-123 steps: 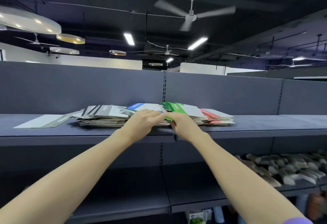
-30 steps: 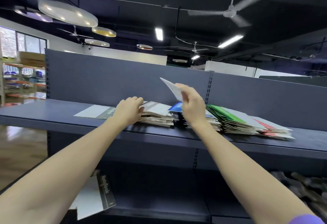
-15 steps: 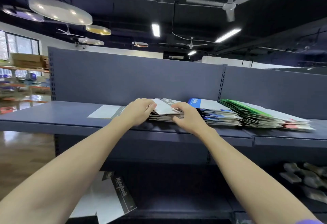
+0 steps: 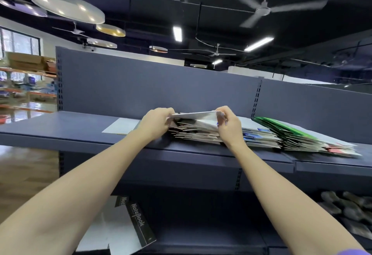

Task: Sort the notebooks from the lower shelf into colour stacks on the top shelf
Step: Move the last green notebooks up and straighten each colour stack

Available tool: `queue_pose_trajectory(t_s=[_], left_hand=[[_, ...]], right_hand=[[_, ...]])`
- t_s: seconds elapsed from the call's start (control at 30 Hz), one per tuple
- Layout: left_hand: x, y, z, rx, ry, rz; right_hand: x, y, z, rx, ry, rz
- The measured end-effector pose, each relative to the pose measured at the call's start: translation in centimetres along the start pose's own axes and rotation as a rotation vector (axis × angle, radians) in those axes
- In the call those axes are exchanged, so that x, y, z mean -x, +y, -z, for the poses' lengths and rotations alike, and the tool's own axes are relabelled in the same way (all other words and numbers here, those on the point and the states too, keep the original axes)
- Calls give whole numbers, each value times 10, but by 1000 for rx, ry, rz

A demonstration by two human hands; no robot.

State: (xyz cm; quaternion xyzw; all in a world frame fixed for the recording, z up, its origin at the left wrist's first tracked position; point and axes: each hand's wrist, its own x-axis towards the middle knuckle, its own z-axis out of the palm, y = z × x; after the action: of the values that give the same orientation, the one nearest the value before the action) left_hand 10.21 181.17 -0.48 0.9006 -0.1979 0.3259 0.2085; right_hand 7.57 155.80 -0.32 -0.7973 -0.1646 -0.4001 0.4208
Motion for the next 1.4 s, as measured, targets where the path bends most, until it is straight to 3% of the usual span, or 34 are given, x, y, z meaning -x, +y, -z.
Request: queue_pose_trajectory(t_s=[0.1, 0.2, 0.4, 0.43, 0.57, 0.63, 0.73, 0.87, 1.03, 1.27, 1.4], left_hand=[[-1, -3, 4, -72, 40, 37], [-2, -6, 13, -287, 161, 34], [3, -25, 35, -726, 164, 33], [6, -27, 33, -752, 80, 46], [22, -46, 11, -581, -124, 168], [28, -56, 11, -403, -111, 263], [31, -68, 14, -330, -127, 299], [34, -71, 10, -325, -64, 295], [33, -69, 10, -498, -61, 243], [34, -65, 9, -599, -43, 446], [34, -68, 16, -542, -112, 502]], right_hand=[[-8, 4, -5, 54, -12, -112], [-10, 1, -16, 170, -21, -107], [-6, -33, -67, 387, -266, 189], [-3, -37, -77, 429, -320, 258], [3, -40, -104, 466, -359, 305], [5, -40, -111, 432, -282, 312], [8, -37, -117, 420, -212, 354], [8, -32, -121, 454, -188, 347], [9, -33, -126, 501, -180, 345], [9, -47, -133, 514, -203, 491], [10, -61, -145, 414, -331, 579]])
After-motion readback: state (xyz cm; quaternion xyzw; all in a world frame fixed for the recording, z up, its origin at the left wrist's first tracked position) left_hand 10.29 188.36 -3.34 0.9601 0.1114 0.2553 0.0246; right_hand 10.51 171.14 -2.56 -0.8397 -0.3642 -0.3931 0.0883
